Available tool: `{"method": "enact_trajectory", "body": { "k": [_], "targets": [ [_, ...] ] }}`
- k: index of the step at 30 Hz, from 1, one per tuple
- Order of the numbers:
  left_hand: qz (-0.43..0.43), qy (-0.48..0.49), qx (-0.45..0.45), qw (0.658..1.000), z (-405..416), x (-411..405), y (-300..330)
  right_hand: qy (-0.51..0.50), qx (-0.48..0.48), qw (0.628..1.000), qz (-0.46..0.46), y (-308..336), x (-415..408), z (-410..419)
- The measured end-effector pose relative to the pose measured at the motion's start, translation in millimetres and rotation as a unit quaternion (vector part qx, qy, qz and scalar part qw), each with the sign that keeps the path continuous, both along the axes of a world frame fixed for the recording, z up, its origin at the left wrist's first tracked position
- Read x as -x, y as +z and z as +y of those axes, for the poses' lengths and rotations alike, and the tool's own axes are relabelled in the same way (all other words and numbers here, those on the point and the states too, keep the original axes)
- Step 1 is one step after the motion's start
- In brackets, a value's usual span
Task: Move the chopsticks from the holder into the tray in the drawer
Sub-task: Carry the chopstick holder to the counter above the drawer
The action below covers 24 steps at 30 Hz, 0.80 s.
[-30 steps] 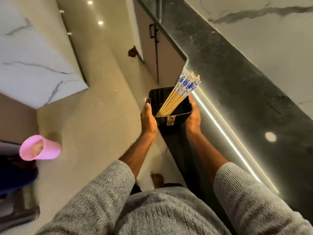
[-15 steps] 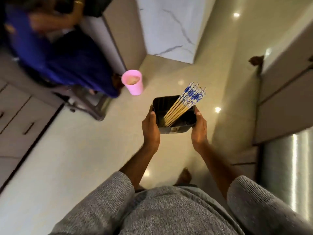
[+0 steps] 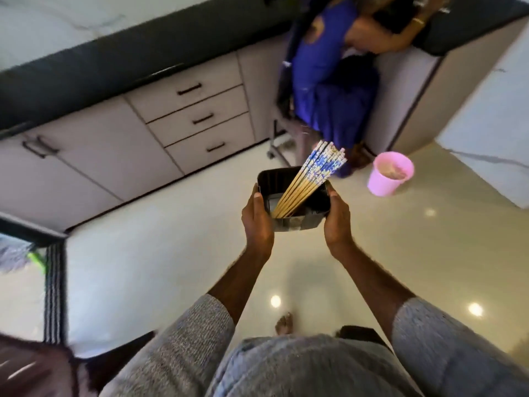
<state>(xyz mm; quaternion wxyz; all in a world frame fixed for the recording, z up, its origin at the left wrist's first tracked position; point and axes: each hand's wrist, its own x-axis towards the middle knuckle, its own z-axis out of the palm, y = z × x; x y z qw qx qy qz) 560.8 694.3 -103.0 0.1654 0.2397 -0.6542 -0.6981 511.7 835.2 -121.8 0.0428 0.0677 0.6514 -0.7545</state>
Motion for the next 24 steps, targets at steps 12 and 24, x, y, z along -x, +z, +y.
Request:
{"method": "enact_trajectory", "body": {
  "k": [12,24],
  "targets": [
    [-0.009,0.202,0.029,0.979,-243,71,20,0.176,0.000,0.984,0.016,28,129,-276],
    [-0.029,0.184,0.079,0.979,-426,269,64,0.262,-0.026,0.964,0.033,73,338,-455]
  ]
}}
